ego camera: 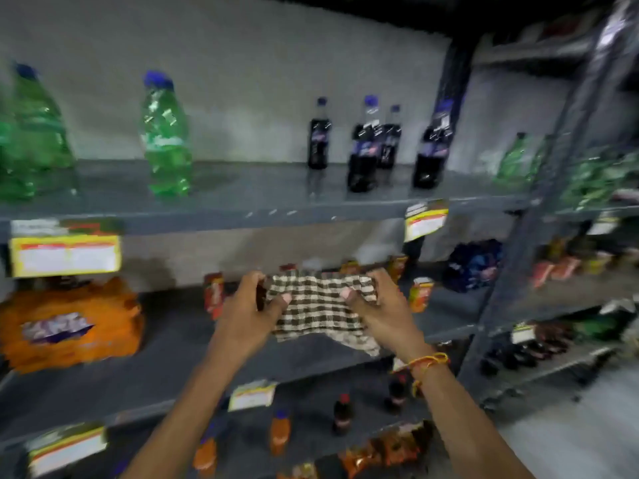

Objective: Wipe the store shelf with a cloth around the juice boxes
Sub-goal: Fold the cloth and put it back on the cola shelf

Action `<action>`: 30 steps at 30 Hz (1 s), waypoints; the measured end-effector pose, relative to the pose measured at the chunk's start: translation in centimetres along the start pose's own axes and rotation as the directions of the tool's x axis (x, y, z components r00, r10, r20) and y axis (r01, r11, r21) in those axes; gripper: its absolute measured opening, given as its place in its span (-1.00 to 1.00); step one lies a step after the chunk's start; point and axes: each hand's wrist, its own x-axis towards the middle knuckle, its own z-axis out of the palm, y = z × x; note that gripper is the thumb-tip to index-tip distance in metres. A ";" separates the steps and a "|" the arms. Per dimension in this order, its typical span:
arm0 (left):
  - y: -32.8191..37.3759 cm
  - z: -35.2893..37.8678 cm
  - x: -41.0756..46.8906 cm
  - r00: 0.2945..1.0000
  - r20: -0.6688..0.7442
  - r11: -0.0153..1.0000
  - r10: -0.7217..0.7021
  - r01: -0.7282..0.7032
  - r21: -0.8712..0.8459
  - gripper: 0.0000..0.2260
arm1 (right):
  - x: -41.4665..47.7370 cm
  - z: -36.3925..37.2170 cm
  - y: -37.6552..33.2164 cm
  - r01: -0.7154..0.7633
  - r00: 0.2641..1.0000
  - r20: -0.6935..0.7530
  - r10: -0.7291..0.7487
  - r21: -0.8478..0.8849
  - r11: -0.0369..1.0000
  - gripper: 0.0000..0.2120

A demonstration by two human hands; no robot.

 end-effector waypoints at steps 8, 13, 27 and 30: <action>20.2 11.8 6.1 0.957 0.008 0.941 0.289 -0.282 -0.186 -0.78 | 4.7 -22.8 -1.7 -0.100 0.905 -0.409 0.119 0.067 0.993 -0.75; 28.2 18.3 10.4 0.922 0.031 0.910 0.385 -0.374 -0.180 -0.64 | 9.9 -30.7 -1.7 -0.094 0.802 -0.595 0.051 -0.041 0.995 -0.64; 30.2 31.7 24.1 0.972 0.119 0.977 0.202 -0.209 0.048 -0.81 | 27.8 -36.4 7.2 -0.110 0.838 -0.543 -0.062 -0.278 0.954 -0.59; 30.2 33.5 25.0 0.975 0.137 0.974 0.176 -0.193 0.123 -0.86 | 29.5 -37.1 9.3 -0.197 0.879 -0.477 -0.004 -0.371 0.907 -0.59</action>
